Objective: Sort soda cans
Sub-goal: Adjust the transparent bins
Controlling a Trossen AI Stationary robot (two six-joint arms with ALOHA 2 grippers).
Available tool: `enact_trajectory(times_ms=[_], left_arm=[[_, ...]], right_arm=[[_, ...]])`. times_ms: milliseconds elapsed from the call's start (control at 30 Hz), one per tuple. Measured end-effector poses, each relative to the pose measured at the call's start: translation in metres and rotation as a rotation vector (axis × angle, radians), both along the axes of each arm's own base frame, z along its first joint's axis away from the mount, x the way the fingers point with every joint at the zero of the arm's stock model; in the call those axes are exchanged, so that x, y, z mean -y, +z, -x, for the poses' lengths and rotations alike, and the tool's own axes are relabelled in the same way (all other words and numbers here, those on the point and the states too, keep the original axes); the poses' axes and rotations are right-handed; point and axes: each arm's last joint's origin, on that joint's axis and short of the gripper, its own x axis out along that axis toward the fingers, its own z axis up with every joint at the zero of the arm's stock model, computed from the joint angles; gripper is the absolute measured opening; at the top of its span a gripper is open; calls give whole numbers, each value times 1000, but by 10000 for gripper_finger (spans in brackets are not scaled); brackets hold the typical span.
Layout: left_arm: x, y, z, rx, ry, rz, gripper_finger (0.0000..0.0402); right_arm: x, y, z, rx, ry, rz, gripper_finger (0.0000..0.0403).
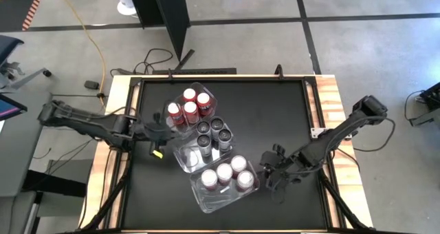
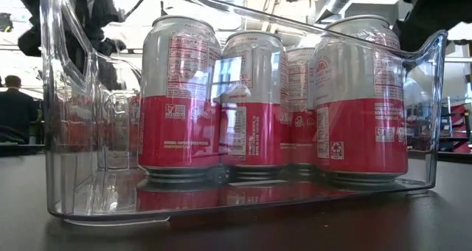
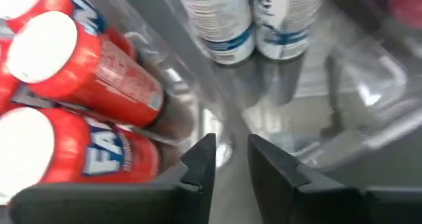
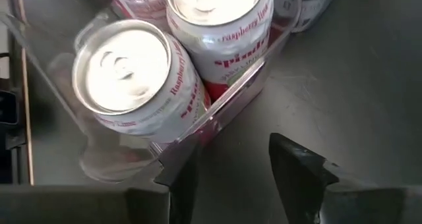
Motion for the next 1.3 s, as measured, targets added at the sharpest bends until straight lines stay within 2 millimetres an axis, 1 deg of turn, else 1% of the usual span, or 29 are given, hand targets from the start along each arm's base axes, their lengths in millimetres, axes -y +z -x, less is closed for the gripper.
enact_trajectory(times_ms=[133, 233, 400, 533, 667, 833, 967, 1167, 1300], left_arm=[[1, 3, -10, -48, 1, -82, 112], [0, 2, -16, -113, 2, -112, 124], [1, -11, -28, -215, 7, -127, 127], [1, -20, -35, -261, 62, -165, 126], [0, -23, -35, -271, 127, -164, 109], [-4, -14, -33, -261, 255, -126, 95], [-8, -15, -30, -281, 307, -115, 99], [-8, -15, -29, -280, 315, -82, 112], [-7, -15, -29, -271, 316, -46, 127]], right_arm=[[3, 7, 4, 18, 6, 10, 200], [5, 7, 6, 9, 7, 28, 199], [6, 6, 7, -9, 9, 45, 198], [8, 6, 6, -7, 13, 53, 198], [8, 6, 6, -7, 14, 55, 198], [7, 6, 6, -5, 16, 54, 198], [7, 6, 6, -5, 16, 54, 198], [7, 6, 6, -5, 15, 54, 198], [7, 6, 6, -5, 15, 55, 198]])
